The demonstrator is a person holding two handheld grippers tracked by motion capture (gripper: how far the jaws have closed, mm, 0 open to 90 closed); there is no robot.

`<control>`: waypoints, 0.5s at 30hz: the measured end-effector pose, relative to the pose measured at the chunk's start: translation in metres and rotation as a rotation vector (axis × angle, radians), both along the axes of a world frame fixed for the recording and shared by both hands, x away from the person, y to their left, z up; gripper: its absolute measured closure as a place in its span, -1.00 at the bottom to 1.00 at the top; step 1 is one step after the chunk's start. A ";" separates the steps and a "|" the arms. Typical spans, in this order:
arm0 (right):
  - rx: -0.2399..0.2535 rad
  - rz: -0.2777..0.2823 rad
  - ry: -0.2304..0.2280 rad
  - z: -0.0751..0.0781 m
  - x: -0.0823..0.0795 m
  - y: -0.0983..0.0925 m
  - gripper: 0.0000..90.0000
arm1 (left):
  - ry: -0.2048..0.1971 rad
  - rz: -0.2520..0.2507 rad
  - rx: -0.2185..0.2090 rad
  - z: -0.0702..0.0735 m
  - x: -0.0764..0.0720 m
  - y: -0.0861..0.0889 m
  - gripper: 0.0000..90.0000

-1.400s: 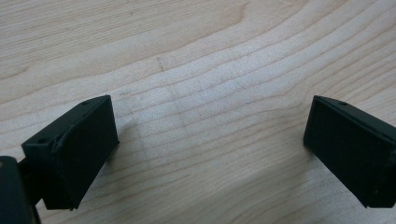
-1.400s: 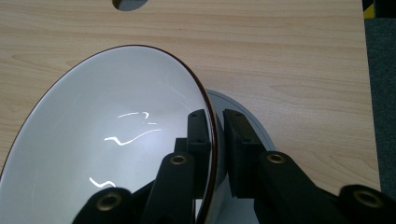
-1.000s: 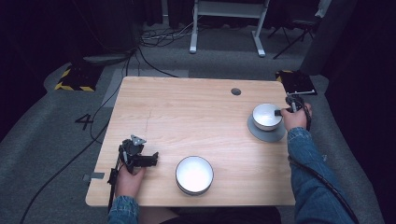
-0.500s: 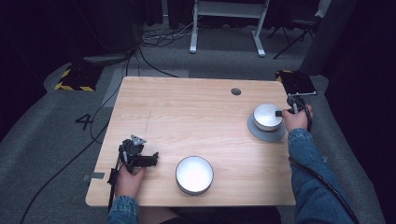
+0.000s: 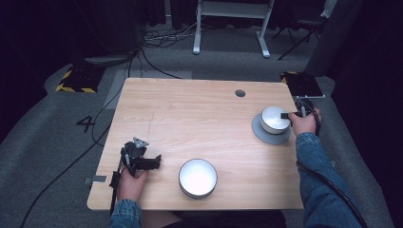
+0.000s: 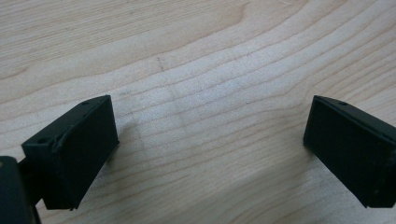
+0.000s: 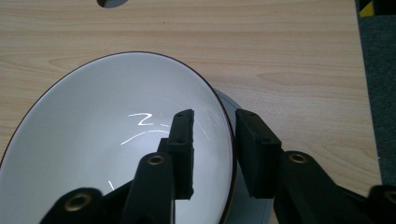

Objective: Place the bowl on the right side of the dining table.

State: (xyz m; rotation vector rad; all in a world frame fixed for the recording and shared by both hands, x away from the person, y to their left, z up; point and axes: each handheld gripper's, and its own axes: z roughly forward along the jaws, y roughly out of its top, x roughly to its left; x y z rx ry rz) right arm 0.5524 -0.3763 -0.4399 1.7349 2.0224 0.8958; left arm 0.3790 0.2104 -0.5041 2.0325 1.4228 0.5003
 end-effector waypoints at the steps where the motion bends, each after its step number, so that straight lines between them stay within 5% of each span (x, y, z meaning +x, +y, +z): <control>1: 0.000 0.000 0.000 0.000 0.000 0.000 0.45 | 0.000 0.000 0.000 0.000 0.000 0.000 -0.93; 7: -0.018 0.013 -0.084 0.013 -0.007 0.000 -0.04 | 0.000 0.000 0.000 0.000 0.000 0.000 -0.93; 15: -0.026 0.128 -0.176 0.039 -0.024 0.012 -0.19 | 0.000 0.000 0.000 0.000 0.000 0.000 -0.93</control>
